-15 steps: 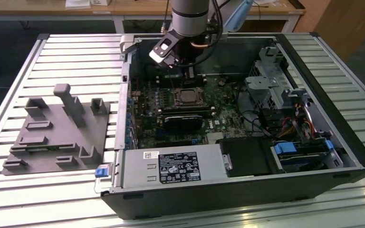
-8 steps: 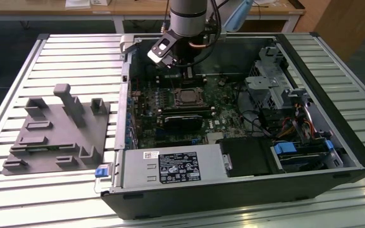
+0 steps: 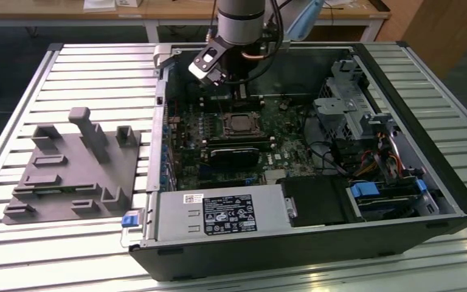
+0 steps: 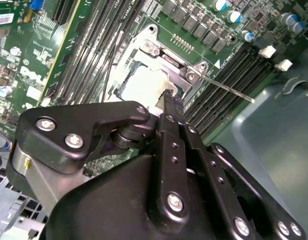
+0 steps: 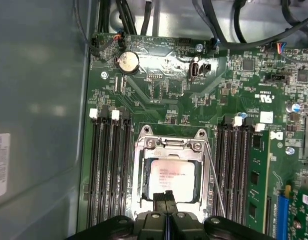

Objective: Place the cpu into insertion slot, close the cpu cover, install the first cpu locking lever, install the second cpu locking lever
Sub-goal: 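Install the first cpu locking lever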

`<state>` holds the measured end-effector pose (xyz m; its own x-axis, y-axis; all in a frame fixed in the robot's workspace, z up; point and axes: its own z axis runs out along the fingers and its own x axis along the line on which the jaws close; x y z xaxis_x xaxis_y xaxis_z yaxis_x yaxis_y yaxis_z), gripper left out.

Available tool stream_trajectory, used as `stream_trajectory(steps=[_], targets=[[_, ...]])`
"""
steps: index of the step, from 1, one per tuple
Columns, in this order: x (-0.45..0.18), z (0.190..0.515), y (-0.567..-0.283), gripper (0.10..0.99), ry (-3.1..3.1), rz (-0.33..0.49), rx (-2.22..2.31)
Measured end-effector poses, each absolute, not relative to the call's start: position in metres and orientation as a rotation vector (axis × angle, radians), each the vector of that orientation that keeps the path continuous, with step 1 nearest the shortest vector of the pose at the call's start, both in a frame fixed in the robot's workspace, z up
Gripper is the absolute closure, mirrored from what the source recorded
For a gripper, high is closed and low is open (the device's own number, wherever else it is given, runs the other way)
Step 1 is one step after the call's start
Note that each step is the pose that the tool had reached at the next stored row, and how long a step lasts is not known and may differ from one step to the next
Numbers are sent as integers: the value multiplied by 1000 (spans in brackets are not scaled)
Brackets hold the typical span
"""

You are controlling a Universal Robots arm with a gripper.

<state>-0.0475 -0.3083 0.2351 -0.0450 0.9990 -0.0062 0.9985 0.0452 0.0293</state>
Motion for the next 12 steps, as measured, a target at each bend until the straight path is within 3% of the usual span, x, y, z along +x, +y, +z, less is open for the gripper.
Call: stream_trajectory(steps=[12], targets=[[-48,274,-308,980,2264,27,2142]])
